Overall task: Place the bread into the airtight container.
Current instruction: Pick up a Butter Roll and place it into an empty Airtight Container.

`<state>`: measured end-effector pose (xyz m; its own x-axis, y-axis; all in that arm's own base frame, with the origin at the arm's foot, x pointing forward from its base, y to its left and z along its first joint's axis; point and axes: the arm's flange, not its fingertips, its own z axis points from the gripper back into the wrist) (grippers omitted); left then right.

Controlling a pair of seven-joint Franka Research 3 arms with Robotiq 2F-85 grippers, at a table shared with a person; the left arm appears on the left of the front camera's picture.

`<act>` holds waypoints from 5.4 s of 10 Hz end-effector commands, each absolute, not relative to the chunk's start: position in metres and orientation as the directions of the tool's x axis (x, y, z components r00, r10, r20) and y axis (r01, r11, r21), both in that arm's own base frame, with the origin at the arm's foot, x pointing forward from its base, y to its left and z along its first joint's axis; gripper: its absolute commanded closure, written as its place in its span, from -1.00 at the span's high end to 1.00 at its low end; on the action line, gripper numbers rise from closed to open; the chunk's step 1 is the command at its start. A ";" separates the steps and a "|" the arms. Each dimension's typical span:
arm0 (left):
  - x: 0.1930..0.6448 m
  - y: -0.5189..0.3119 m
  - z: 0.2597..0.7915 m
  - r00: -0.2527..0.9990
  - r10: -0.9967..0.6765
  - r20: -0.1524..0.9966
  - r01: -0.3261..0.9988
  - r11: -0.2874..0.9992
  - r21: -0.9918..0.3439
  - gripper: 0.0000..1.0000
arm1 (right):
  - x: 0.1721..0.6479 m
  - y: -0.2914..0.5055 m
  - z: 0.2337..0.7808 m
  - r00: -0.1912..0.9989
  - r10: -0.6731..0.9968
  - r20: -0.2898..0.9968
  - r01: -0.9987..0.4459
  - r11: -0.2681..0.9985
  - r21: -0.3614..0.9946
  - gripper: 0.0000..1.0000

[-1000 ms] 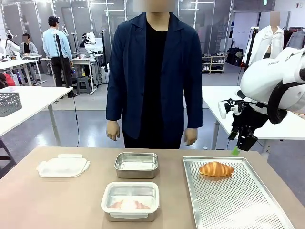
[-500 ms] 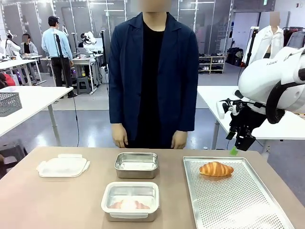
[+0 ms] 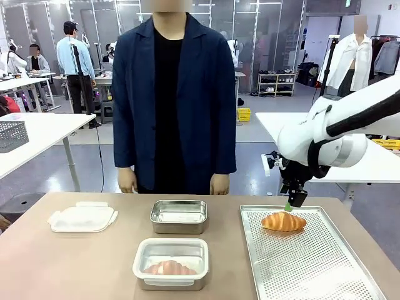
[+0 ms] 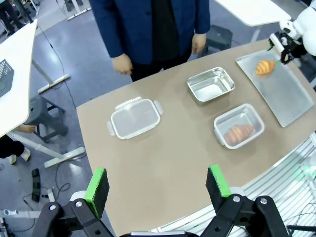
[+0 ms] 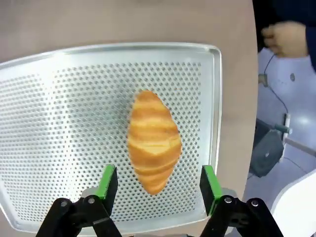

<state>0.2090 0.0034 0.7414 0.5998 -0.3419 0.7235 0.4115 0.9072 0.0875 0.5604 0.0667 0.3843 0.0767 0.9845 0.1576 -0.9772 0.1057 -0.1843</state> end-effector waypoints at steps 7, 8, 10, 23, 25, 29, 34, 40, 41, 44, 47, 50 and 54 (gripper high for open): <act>0.210 0.003 0.743 0.594 -0.351 0.724 0.422 0.902 0.091 1.00 | 0.583 0.069 0.343 0.112 0.989 0.102 -0.991 0.118 -0.062 0.67; 0.210 0.003 0.743 0.594 -0.351 0.724 0.422 0.902 0.091 1.00 | 0.585 0.070 0.337 0.107 0.990 0.094 -0.992 0.113 -0.061 0.67; 0.210 0.003 0.743 0.594 -0.351 0.724 0.422 0.902 0.091 1.00 | 0.597 0.076 0.320 0.112 0.991 0.077 -0.993 0.115 -0.033 0.67; 0.210 0.003 0.743 0.594 -0.351 0.724 0.422 0.902 0.091 1.00 | 0.580 0.113 0.382 0.104 0.994 0.023 -0.987 0.106 -0.119 -0.58; 0.210 0.003 0.743 0.594 -0.351 0.724 0.422 0.902 0.091 1.00 | 0.576 0.155 0.417 0.122 0.992 0.023 -0.983 0.124 -0.137 -0.58; 0.210 0.003 0.743 0.594 -0.351 0.724 0.422 0.902 0.091 1.00 | 0.575 0.281 0.430 0.105 0.994 0.023 -0.987 0.107 -0.119 -0.58; 0.210 0.003 0.743 0.594 -0.351 0.724 0.422 0.902 0.091 1.00 | 0.578 0.398 0.421 0.140 0.990 0.009 -0.984 0.140 -0.114 -0.58; 0.210 0.003 0.743 0.594 -0.351 0.724 0.422 0.902 0.091 1.00 | 0.599 0.436 0.384 0.161 0.986 0.050 -0.985 0.164 -0.046 -0.41; 0.210 0.003 0.743 0.594 -0.351 0.724 0.422 0.902 0.091 1.00 | 0.597 0.436 0.381 0.151 0.988 0.030 -0.988 0.152 -0.034 0.13; 0.210 0.003 0.743 0.594 -0.351 0.724 0.422 0.902 0.091 1.00 | 0.596 0.433 0.378 0.147 0.988 0.041 -0.988 0.148 -0.036 1.00; 0.210 0.003 0.743 0.594 -0.351 0.724 0.422 0.902 0.091 1.00 | 0.599 0.422 0.378 0.134 0.991 0.015 -0.991 0.134 -0.020 0.96; 0.210 0.003 0.743 0.594 -0.351 0.724 0.422 0.902 0.091 1.00 | 0.597 0.430 0.373 0.136 0.990 0.046 -0.990 0.137 -0.033 0.96; 0.210 0.003 0.743 0.594 -0.351 0.724 0.422 0.902 0.091 1.00 | 0.597 0.430 0.373 0.136 0.990 0.046 -0.990 0.137 -0.033 0.96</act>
<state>0.2090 0.0034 0.7414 0.5997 -0.3420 0.7234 0.4116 0.9072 0.0876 0.5970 0.4279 0.3717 0.1372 0.9897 0.0401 -0.9899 0.1385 -0.0291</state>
